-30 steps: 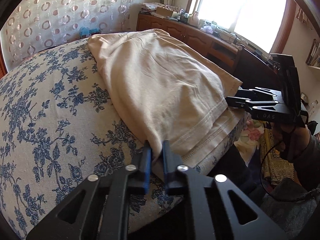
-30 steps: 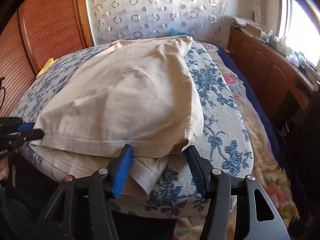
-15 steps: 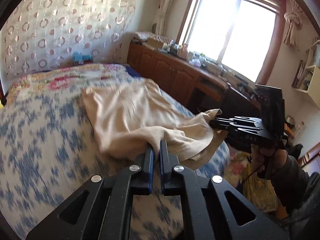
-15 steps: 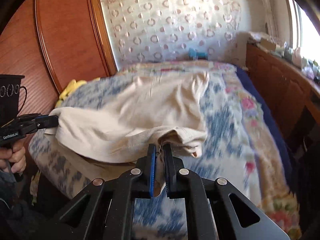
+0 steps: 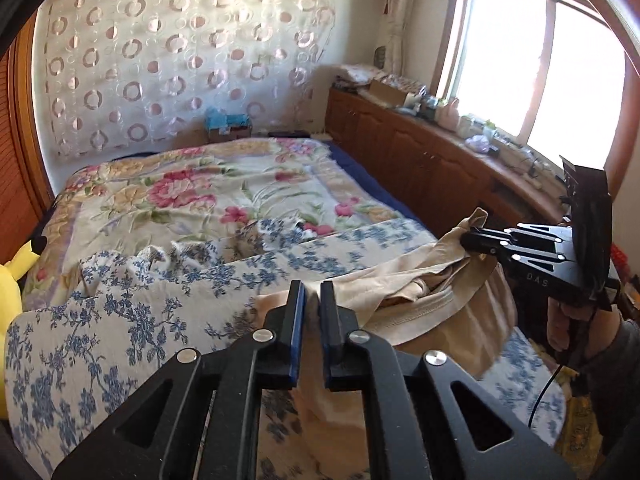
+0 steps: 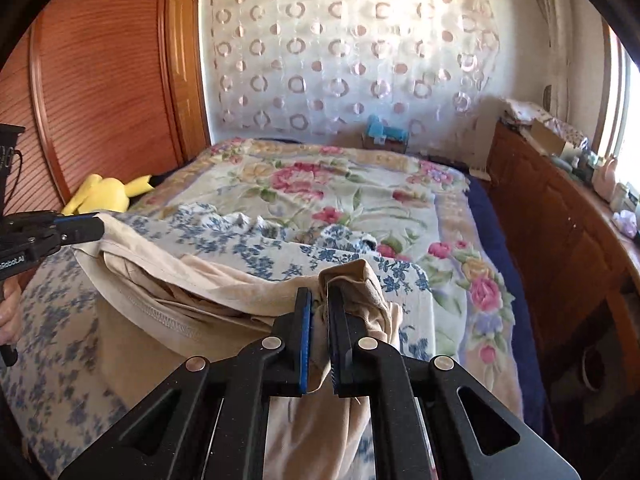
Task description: Fold small clothes
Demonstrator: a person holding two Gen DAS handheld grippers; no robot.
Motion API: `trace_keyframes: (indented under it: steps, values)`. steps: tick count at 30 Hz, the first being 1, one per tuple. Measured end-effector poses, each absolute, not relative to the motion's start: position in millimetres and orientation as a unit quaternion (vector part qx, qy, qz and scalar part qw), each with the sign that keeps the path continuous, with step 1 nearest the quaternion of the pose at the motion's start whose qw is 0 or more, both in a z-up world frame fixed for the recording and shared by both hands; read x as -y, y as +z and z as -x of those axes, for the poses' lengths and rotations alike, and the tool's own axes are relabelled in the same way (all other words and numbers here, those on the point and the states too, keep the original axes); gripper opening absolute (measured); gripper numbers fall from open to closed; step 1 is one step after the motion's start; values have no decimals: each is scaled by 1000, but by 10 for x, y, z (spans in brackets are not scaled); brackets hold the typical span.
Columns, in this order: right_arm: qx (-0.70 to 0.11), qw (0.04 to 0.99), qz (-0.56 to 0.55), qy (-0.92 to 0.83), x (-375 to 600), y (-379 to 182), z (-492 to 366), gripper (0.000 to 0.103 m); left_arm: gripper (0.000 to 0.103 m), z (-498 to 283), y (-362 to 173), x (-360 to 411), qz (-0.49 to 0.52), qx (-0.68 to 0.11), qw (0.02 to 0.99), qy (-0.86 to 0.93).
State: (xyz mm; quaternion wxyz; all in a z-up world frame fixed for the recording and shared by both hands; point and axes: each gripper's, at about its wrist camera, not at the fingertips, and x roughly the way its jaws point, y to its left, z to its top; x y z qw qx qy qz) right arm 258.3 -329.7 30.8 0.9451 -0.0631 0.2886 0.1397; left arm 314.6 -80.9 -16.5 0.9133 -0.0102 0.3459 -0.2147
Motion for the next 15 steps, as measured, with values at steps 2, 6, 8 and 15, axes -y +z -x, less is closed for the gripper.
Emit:
trace_keyframes:
  steps: [2, 6, 8, 15]
  values:
    - [-313, 938, 61, 137, 3265, 202, -2807, 8, 40, -3250, -264, 755, 16, -352, 911, -217]
    - [-318, 940, 57, 105, 3274, 238, -3114, 27, 54, -3290, -418, 729, 14, -365, 902, -230]
    - [-306, 947, 38, 88, 3339, 339, -3097, 43, 60, -3251, -513, 734, 11, -374, 897, -236]
    - [-313, 941, 19, 127, 3510, 280, -2607, 59, 62, -3188, -788, 936, -28, -414, 872, -259]
